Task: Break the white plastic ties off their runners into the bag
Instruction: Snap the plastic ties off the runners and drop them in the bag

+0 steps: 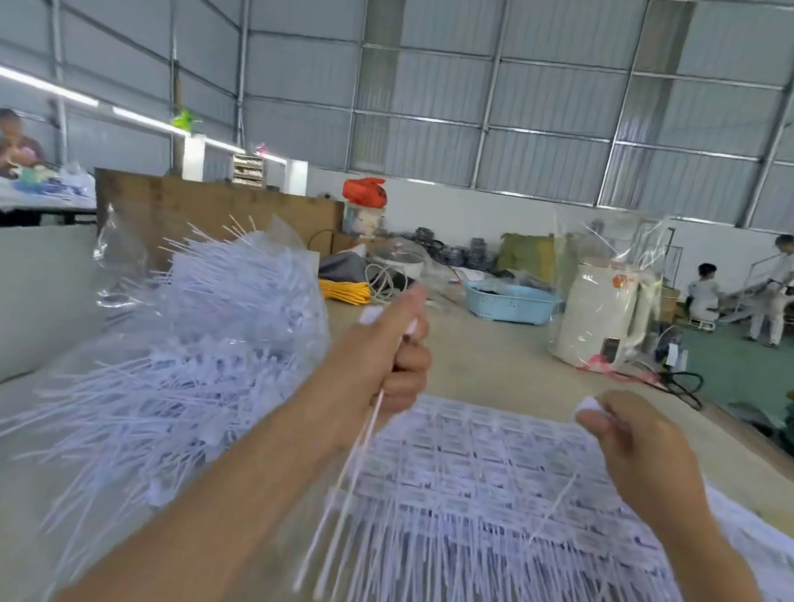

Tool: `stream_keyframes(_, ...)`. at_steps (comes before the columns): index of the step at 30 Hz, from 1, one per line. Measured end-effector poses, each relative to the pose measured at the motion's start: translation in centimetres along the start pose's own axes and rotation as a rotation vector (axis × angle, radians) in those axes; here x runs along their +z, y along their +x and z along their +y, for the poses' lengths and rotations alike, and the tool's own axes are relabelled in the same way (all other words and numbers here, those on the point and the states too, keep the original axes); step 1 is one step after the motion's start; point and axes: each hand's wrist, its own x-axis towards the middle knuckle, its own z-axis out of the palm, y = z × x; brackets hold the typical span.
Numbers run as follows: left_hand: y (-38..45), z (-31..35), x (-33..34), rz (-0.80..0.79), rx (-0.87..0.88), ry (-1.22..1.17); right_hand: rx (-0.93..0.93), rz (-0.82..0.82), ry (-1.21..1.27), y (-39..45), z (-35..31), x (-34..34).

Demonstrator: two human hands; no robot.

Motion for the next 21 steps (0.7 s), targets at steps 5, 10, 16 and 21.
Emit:
stream_keyframes(5,0.7,4.4,-7.8,0.174,0.209,0.764,-0.102,0.003,0.006,-0.1,-2.6,0.8)
stream_keyframes(10,3.7,0.8,-14.9,0.105,-0.112,1.682,-0.077,0.014,-0.007,-0.1,-2.4,0.7)
stream_keyframes(16,4.7,-1.2,-17.1,0.209,-0.281,1.875,-0.026,-0.021,-0.014,-0.2,-2.4,0.5)
stream_keyframes(21,5.5,-0.7,-13.8,0.304,-0.458,2.062,0.097,-0.142,-0.093,-0.2,-2.5,-0.2)
